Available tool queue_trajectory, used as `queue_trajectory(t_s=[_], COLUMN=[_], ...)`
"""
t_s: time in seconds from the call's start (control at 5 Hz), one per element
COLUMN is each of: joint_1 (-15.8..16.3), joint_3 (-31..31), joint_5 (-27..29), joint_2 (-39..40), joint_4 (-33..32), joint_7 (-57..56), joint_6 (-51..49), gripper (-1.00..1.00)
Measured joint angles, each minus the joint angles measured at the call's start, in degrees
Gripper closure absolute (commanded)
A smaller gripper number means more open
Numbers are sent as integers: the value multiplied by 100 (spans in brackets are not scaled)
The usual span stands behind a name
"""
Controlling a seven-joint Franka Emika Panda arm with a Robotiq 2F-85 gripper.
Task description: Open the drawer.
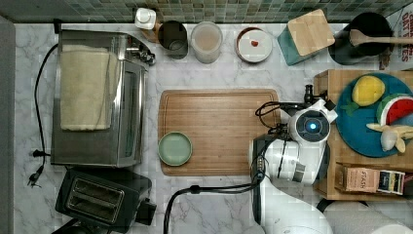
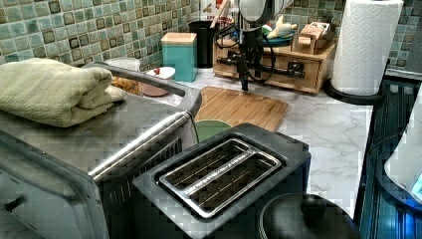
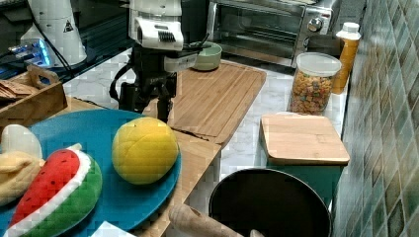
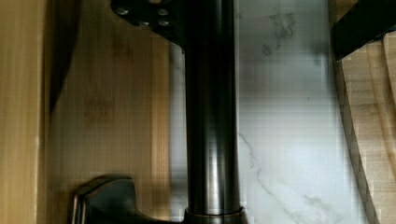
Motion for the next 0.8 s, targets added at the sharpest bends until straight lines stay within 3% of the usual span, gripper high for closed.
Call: queue_trajectory(t_s=[0.6,0.8], joint_1=[-9,80], joint_3=[23,25], joint_5=[392,390], joint_2=[-15,-141], joint_4=[45,-291], joint_7=[70,366], joint_6=[-145,487], gripper=[-100,-100])
